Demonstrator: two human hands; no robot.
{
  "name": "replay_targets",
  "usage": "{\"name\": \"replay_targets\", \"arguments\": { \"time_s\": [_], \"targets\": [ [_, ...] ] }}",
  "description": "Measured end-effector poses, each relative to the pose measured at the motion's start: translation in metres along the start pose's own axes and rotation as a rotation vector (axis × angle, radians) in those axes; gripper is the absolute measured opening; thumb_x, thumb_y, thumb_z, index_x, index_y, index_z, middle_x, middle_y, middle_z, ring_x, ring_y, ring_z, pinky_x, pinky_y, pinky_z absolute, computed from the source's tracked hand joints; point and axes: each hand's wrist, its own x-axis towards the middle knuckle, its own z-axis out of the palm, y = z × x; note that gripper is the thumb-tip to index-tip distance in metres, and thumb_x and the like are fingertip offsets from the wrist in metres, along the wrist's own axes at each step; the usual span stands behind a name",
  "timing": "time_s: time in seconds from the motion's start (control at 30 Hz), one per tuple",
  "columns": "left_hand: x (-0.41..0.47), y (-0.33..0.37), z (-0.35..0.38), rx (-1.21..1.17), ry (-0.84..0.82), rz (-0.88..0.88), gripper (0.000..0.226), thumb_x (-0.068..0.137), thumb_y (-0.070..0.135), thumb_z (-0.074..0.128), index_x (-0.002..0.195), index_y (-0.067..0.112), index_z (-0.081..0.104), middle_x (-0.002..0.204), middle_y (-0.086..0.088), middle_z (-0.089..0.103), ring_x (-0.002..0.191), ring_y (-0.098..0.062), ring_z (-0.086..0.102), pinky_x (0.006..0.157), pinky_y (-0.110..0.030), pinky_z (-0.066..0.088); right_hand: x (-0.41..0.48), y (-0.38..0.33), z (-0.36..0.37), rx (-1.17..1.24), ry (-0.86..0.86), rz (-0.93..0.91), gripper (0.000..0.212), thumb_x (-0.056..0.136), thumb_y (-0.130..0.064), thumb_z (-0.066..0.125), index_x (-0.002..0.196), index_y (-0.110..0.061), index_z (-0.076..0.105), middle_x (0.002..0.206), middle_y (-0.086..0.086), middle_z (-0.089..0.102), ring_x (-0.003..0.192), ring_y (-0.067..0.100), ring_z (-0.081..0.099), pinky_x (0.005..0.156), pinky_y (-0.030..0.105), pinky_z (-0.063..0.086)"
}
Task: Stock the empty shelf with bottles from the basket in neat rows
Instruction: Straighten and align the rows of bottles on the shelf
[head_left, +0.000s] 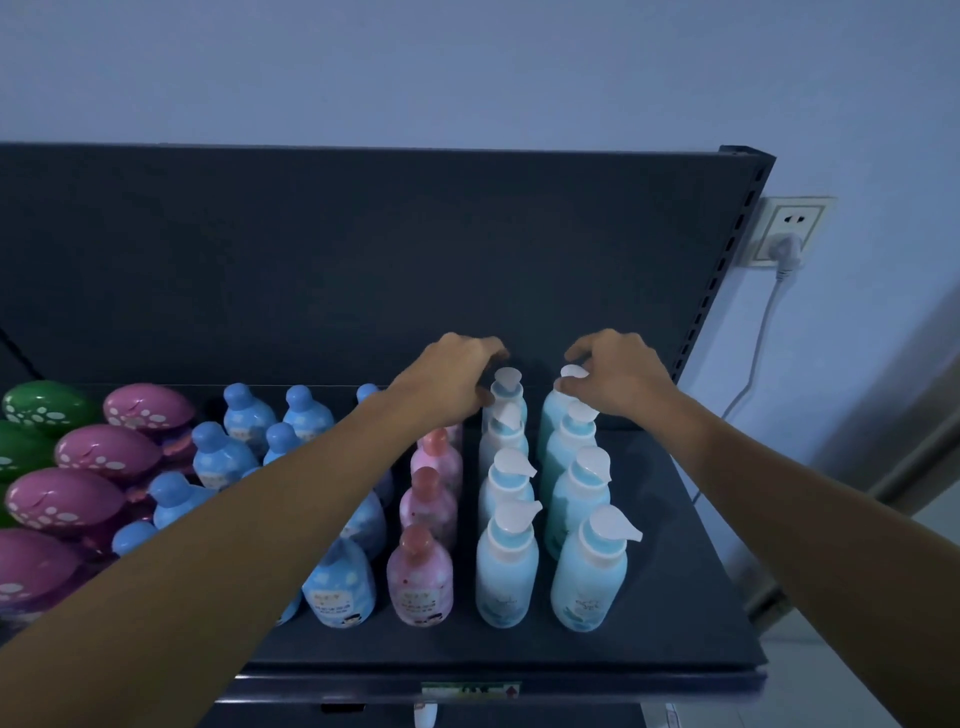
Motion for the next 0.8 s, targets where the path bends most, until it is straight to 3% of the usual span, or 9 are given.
{"name": "replay_targets", "arguments": {
  "time_s": [0.07, 0.13, 0.23, 0.47, 0.7, 0.8],
  "targets": [
    [0.004, 0.001, 0.005, -0.003, -0.026, 0.046, 0.052, 0.087, 0.013, 0.068, 0.135, 0.029, 0.057, 0.118, 0.001, 0.066, 0.106, -0.024, 0.064, 0.091, -0.042, 0.055, 0.005, 0.002, 0.006, 0.032, -0.022, -0.004, 0.04, 0.084, -0.035, 0.076, 0.122, -0.026, 0.069, 0.121, 0.0, 0.068, 0.111, 0.026, 0.064, 0.089, 0.035, 0.054],
    [0.005, 0.001, 0.01, -0.022, -0.027, 0.071, 0.049, 0.088, 0.015, 0.064, 0.133, 0.034, 0.058, 0.11, 0.005, 0.065, 0.103, -0.025, 0.064, 0.089, -0.041, 0.055, 0.008, 0.004, 0.009, 0.049, -0.008, -0.012, 0.038, 0.085, -0.03, 0.075, 0.122, -0.025, 0.07, 0.124, -0.001, 0.068, 0.113, 0.025, 0.063, 0.084, 0.03, 0.049],
    [0.008, 0.0, 0.015, -0.043, -0.016, 0.062, 0.042, 0.09, 0.019, 0.063, 0.129, 0.037, 0.06, 0.113, 0.003, 0.066, 0.101, -0.024, 0.064, 0.089, -0.04, 0.054, 0.01, 0.007, 0.01, 0.086, 0.009, -0.023, 0.033, 0.084, -0.029, 0.078, 0.117, -0.024, 0.072, 0.117, -0.001, 0.07, 0.109, 0.023, 0.064, 0.081, 0.027, 0.045],
    [0.013, 0.0, 0.019, -0.025, 0.034, 0.039, 0.036, 0.091, 0.022, 0.063, 0.125, 0.035, 0.064, 0.12, 0.001, 0.066, 0.105, -0.025, 0.063, 0.089, -0.038, 0.054, 0.013, 0.009, 0.006, 0.117, -0.022, -0.062, 0.028, 0.083, -0.026, 0.079, 0.111, -0.024, 0.074, 0.116, 0.0, 0.069, 0.107, 0.023, 0.065, 0.081, 0.029, 0.05],
    [0.016, 0.001, 0.022, 0.0, 0.058, 0.046, 0.034, 0.089, 0.025, 0.064, 0.122, 0.033, 0.067, 0.097, 0.006, 0.062, 0.097, -0.026, 0.064, 0.079, -0.028, 0.047, 0.012, 0.009, 0.006, 0.11, -0.024, -0.067, 0.029, 0.084, -0.026, 0.079, 0.112, -0.024, 0.074, 0.118, -0.001, 0.069, 0.109, 0.022, 0.065, 0.082, 0.029, 0.051],
    [0.017, 0.001, 0.022, 0.034, 0.053, 0.072, 0.032, 0.089, 0.023, 0.063, 0.119, 0.032, 0.068, 0.097, 0.004, 0.064, 0.094, -0.026, 0.063, 0.077, -0.028, 0.045, 0.011, 0.01, 0.007, 0.109, -0.013, -0.071, 0.029, 0.084, -0.026, 0.079, 0.113, -0.024, 0.074, 0.118, -0.001, 0.069, 0.108, 0.022, 0.065, 0.081, 0.027, 0.049]
  ]
}}
